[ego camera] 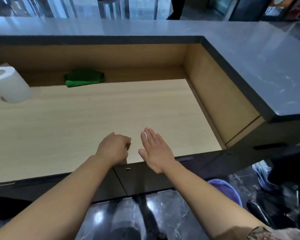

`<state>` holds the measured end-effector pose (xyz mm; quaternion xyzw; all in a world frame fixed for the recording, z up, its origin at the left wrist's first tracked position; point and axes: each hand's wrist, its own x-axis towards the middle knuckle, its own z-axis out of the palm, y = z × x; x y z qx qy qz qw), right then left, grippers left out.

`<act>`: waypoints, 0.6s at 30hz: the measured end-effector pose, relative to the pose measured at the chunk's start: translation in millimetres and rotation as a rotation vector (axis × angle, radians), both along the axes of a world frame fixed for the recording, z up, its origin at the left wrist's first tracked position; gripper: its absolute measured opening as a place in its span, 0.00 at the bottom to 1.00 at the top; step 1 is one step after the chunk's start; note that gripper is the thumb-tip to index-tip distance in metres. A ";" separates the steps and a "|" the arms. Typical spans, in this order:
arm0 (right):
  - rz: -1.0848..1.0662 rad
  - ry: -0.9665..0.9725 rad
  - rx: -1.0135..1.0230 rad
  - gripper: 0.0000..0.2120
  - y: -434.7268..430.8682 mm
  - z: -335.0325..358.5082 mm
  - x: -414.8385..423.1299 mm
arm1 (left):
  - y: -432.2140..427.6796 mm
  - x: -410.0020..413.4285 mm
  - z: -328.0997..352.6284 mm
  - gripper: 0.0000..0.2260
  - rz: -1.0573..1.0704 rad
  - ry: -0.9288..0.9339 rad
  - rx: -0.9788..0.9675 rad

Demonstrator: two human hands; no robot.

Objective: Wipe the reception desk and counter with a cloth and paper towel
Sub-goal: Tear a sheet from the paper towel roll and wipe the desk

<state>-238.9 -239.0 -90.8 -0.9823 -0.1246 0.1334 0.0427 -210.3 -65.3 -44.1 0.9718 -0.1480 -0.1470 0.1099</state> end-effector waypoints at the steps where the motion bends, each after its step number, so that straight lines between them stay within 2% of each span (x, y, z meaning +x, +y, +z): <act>1: 0.000 -0.001 -0.015 0.29 -4.2 0.8 -9.0 | -4.0 -2.9 1.9 0.10 -0.008 -0.018 -0.014; 6: -0.053 -0.033 -0.059 0.29 -30.3 -1.2 -53.3 | -34.2 -28.6 8.4 0.14 -0.120 -0.109 -0.029; 18: -0.328 -0.062 -0.113 0.33 -118.2 -27.4 -164.0 | -118.1 -102.0 12.8 0.16 -0.408 -0.037 0.046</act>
